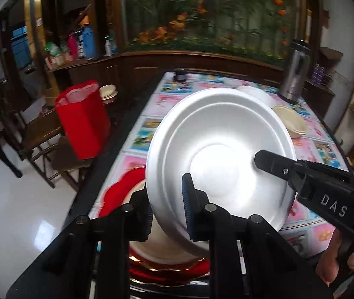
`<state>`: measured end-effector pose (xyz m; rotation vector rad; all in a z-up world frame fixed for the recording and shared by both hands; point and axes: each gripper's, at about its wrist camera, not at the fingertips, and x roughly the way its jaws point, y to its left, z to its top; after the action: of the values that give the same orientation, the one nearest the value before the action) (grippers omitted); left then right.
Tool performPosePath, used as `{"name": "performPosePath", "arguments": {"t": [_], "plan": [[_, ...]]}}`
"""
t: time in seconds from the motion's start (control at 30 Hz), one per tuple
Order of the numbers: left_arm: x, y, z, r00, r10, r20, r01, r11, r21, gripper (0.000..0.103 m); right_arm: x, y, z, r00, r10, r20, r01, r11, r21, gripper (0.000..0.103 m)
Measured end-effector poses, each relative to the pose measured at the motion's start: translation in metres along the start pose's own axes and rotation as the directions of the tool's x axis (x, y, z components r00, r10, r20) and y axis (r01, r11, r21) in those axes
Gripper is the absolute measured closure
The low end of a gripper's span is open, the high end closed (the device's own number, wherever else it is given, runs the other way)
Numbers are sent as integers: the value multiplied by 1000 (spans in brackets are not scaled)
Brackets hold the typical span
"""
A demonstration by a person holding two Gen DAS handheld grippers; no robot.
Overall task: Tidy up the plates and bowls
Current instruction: 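Lift the white bowl and lower it onto the plate stack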
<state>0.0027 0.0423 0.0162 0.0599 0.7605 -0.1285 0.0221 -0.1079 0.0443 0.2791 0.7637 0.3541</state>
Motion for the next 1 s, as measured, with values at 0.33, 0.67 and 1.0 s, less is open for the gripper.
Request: {"name": "performPosePath", "arguments": {"t": [0.33, 0.67, 1.0], "plan": [[55, 40, -38, 988, 29, -153, -37, 998, -53, 84, 69, 31, -34, 992, -31, -121, 23, 997, -73, 94], [53, 57, -43, 985, 117, -126, -126, 989, -71, 52, 65, 18, -40, 994, -85, -66, 74, 986, -151, 78], [36, 18, -31, 996, 60, -60, -61, 998, -10, 46, 30, -78, -19, 982, -155, 109, 155, 988, 9, 58]]}}
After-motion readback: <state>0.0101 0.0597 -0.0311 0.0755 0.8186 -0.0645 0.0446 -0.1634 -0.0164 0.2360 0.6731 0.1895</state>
